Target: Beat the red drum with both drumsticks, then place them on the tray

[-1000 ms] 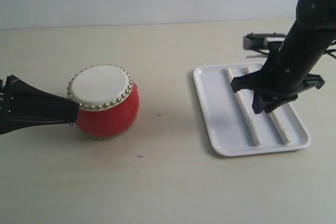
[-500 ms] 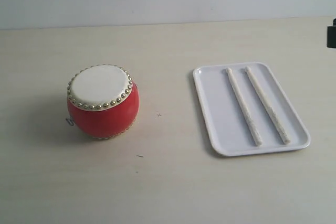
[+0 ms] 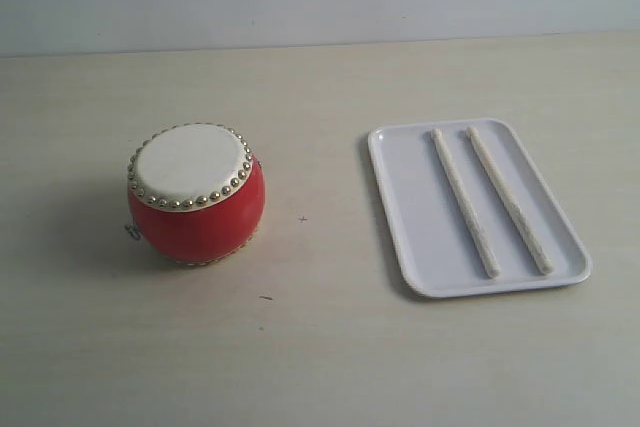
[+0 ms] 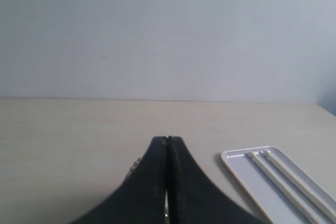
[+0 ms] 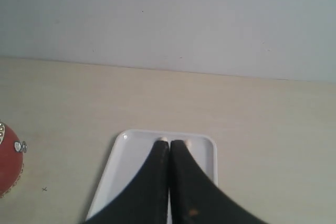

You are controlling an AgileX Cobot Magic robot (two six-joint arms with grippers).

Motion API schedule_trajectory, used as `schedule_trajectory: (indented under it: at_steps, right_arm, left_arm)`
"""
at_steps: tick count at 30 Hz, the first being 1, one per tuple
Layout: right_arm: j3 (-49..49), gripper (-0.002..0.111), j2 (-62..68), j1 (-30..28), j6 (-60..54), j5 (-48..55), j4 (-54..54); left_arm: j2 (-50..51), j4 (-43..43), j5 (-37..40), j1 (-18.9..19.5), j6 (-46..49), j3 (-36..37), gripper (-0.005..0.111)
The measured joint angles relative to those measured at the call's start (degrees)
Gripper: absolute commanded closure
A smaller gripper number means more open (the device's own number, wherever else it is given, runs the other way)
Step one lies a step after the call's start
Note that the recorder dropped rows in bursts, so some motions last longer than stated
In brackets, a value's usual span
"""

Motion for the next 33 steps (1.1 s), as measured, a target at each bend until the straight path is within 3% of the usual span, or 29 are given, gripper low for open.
schedule_trajectory:
  at_steps: [33]
  right_arm:
    - [0.0, 0.108, -0.19, 0.0, 0.11, 0.0, 0.0]
  left_arm:
    - [-3.76, 0.0, 0.0, 0.0, 0.0, 0.0, 0.107]
